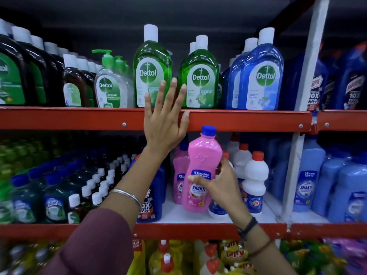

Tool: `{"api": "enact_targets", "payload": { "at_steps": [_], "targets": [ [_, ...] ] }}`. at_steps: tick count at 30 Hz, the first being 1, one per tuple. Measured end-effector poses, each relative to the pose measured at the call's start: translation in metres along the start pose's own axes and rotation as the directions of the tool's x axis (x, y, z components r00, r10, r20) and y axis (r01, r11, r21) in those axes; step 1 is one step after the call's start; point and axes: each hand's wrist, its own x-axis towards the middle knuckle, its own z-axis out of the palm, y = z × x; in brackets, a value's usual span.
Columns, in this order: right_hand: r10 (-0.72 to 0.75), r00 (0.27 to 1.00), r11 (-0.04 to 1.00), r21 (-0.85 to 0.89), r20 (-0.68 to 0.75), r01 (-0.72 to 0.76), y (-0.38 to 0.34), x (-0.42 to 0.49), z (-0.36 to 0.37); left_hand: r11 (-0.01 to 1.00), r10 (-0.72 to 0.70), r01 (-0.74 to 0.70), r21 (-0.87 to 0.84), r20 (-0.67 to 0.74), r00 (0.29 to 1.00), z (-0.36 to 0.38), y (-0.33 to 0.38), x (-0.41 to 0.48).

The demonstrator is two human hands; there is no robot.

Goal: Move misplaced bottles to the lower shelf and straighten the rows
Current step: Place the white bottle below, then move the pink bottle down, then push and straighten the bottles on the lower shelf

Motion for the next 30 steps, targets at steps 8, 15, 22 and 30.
{"api": "enact_targets", "payload": {
  "at_steps": [8, 15, 22, 30],
  "targets": [
    [0.114, 0.993, 0.976, -0.189, 0.025, -0.107, 0.059, 0.005, 0.055, 0.999, 0.033, -0.033, 0.013, -0.051, 0.998, 0.004, -0.002, -0.002],
    [0.137, 0.984, 0.978, -0.171, 0.115, -0.116, 0.074, 0.018, 0.061, 0.999, 0.031, -0.03, 0.017, -0.066, 0.997, 0.006, -0.003, -0.002],
    [0.1, 0.977, 0.988, -0.135, 0.188, -0.076, 0.084, 0.023, 0.06, 0.999, 0.043, -0.045, -0.029, -0.067, 0.997, 0.002, -0.002, -0.003],
    [0.014, 0.984, 0.996, -0.086, 0.176, 0.002, 0.089, 0.015, 0.055, 0.882, 0.039, -0.038, -0.47, -0.008, 0.999, -0.016, 0.02, -0.082]
  ]
}}
